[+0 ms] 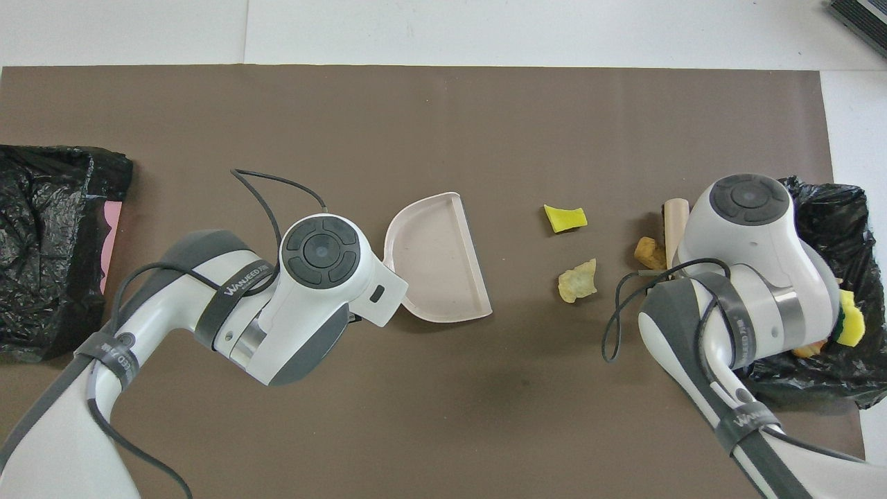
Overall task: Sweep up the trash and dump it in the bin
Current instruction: 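Lift the brush with the right gripper and move it beyond the debris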
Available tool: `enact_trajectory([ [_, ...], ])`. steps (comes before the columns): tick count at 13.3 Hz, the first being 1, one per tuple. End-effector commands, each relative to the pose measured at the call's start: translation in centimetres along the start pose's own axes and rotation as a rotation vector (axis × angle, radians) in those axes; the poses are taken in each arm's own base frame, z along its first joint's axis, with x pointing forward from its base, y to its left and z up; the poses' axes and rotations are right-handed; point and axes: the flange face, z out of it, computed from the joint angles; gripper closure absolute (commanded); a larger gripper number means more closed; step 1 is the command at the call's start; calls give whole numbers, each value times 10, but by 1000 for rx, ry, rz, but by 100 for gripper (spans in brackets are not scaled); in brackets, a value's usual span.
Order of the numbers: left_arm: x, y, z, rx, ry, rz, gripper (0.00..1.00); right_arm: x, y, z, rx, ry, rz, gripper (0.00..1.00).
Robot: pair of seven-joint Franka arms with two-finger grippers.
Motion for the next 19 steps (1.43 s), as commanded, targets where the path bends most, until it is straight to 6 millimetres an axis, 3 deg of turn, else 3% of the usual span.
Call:
enact_trajectory([
  [1, -11, 14, 3, 20, -26, 33, 100, 3, -7, 8, -20, 10, -63, 100],
  [3, -16, 21, 7, 10, -45, 19, 100, -2, -26, 5, -17, 10, -95, 100],
  [5, -19, 25, 8, 10, -53, 7, 62, -12, -59, -1, 21, 2, -131, 100],
  [6, -20, 28, 10, 9, -57, 3, 51, -15, -78, -8, 67, -5, -140, 100],
  [8, -23, 32, 14, 11, -60, -3, 51, -14, -103, -35, 86, -5, -158, 100],
  [9, -23, 33, 12, 16, -57, -3, 52, -12, -99, -50, 82, -2, -155, 100],
  [11, -25, 33, 15, 21, -50, -7, 51, -7, -83, -58, 72, 1, -151, 100],
  [15, -26, 34, 19, 26, -42, -31, 51, 8, -38, -33, 90, 4, -244, 100],
  [17, -27, 33, 19, 25, -42, -36, 54, 9, -34, -17, 99, 20, -261, 100],
  [18, -27, 33, 19, 25, -41, -39, 61, 9, -36, -13, 104, 26, -263, 100],
  [19, -27, 34, 19, 19, -48, -40, 77, 9, -41, -12, 109, 24, -268, 100],
])
